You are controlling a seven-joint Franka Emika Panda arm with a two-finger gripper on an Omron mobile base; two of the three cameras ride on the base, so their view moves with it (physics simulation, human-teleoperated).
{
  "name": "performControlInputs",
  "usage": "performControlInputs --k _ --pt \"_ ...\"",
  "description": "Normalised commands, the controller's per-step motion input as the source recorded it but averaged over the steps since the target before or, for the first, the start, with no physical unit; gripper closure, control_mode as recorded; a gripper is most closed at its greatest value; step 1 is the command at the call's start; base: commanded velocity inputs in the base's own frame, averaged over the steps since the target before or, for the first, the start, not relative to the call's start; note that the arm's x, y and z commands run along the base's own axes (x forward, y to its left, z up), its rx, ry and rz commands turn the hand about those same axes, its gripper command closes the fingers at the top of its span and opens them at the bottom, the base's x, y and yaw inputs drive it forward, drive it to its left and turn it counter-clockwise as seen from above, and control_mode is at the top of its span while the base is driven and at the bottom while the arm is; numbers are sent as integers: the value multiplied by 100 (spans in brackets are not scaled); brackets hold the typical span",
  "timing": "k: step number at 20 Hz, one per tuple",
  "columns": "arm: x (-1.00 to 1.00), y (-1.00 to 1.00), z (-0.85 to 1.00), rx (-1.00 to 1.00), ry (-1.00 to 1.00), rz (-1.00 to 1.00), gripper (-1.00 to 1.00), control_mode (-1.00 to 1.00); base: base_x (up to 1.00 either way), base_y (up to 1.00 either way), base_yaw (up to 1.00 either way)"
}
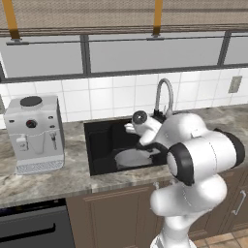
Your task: Move the pot and pan from the stove into the sink.
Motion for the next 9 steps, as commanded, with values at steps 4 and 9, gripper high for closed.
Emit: performControlInputs --k 4,9 --pt "-30 0 86 0 -26 -11 -100 -100 0 0 0" --pt "-42 0 89 1 -25 -10 -100 -100 0 0 0"
